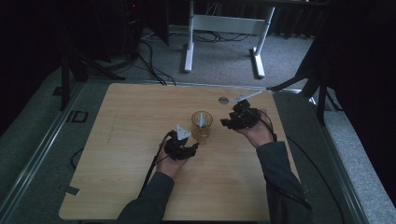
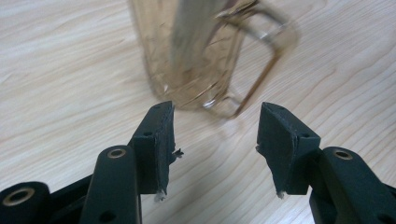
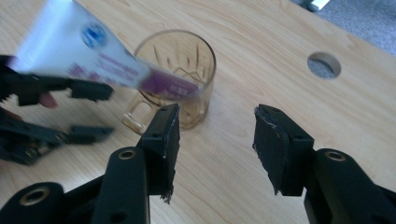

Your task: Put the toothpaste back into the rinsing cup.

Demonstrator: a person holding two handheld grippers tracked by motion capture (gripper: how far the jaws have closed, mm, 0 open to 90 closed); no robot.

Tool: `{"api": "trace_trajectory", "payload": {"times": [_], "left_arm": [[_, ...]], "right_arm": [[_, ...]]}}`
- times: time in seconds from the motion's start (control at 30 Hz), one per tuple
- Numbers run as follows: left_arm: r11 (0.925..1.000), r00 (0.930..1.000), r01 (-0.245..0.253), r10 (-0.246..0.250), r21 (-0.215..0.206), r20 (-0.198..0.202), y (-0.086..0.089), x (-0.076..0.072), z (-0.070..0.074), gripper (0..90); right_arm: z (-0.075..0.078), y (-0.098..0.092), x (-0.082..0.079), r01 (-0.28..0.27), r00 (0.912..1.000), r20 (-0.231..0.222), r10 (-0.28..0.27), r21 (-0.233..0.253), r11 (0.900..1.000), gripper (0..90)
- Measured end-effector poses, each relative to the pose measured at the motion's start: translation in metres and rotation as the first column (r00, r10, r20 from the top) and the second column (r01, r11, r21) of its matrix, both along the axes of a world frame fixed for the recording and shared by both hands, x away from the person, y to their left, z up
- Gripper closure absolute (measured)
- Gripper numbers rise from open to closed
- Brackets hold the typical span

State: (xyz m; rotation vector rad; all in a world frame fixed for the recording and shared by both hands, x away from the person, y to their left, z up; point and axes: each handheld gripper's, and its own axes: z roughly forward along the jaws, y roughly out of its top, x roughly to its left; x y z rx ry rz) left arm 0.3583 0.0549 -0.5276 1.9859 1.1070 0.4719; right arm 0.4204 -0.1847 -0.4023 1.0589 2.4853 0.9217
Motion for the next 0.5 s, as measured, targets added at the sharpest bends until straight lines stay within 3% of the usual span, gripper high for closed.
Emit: {"api": "trace_trajectory", "payload": {"times": [0.2,0.5], "left_arm": [[0.9987,0.9992,-0.036,0.037,0.035,-0.013,0.02,0.0,-0.007,46.1],[0.9938,0.9964,-0.081,0.083,0.077,-0.02,0.045,-0.004,-0.014,45.4]], "right_arm": [[-0.024,-0.017,-0.006,0.053,0.9985,-0.014,-0.053,0.05,0.997,50.1],[-0.054,-0.038,-0.02,0.091,0.9952,-0.04,-0.089,0.052,0.994,49.9]]}}
